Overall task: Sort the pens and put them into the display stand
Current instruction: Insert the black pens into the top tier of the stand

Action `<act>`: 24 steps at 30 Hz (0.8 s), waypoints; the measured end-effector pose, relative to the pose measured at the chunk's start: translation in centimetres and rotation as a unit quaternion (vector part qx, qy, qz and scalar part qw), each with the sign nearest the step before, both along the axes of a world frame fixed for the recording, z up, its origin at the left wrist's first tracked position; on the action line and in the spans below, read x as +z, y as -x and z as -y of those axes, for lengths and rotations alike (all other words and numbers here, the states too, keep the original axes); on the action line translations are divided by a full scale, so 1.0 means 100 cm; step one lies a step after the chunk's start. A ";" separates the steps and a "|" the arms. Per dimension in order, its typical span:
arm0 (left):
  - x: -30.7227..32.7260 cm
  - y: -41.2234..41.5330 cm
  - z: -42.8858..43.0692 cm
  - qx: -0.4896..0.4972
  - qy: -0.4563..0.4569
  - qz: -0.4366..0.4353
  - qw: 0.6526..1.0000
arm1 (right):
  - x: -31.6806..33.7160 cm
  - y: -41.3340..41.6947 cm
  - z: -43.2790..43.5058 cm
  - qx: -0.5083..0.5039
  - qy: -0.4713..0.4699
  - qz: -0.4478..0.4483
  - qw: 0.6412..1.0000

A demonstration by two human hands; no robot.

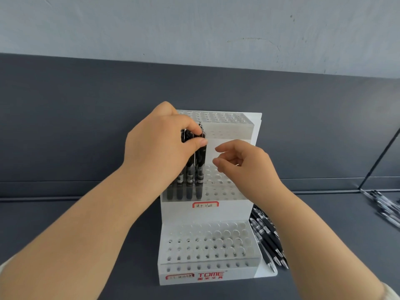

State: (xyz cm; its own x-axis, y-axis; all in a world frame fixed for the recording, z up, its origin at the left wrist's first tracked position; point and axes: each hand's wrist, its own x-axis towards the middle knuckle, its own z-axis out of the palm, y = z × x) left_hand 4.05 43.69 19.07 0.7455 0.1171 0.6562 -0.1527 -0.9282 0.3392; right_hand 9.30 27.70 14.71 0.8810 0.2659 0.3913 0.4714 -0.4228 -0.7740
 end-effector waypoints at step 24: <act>-0.124 -0.027 0.181 -0.153 -0.104 -0.225 0.957 | -0.094 -0.035 0.173 -0.123 0.069 -0.143 0.980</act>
